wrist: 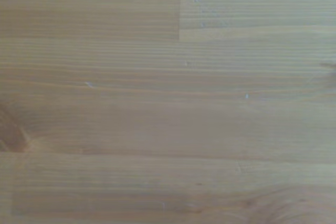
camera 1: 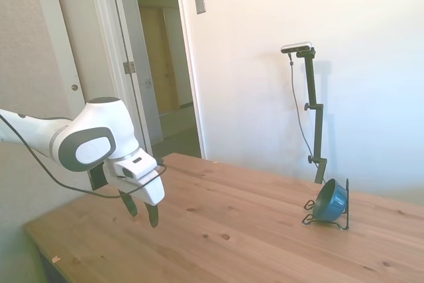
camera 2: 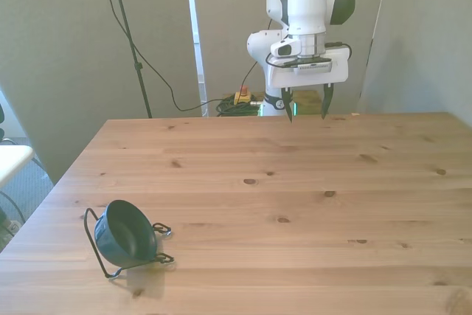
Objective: Unload the bowl
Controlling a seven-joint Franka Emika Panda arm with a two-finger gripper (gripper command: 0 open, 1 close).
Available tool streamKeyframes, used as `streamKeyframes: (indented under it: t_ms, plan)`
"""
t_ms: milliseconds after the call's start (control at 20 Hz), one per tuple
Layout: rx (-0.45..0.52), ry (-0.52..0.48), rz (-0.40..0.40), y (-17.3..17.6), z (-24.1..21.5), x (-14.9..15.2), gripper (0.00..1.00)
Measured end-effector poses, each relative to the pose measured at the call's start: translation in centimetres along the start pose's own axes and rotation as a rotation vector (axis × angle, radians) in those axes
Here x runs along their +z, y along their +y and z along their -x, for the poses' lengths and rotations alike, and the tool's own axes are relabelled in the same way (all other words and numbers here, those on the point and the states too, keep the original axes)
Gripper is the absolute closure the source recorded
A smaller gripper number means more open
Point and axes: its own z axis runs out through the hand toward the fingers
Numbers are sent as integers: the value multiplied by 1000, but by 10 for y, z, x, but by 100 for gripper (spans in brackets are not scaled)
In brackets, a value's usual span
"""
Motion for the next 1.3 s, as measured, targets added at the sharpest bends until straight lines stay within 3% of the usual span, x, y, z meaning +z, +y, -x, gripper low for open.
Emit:
streamKeyframes:
  t_ms: [100, 300, 650, 800, 1000, 1300]
  plan:
    - [1, 0, -2, 0, -1, 0, 0]
    - [32, 54, -56, -14, -35, -43, 0]
    - [179, 233, 7, -11, -143, -73, 0]
    - [253, 301, 0, -1, -200, -74, 0]
    - [256, 351, 32, -9, -222, -75, 0]
    - [278, 424, 97, -19, -299, -50, 0]
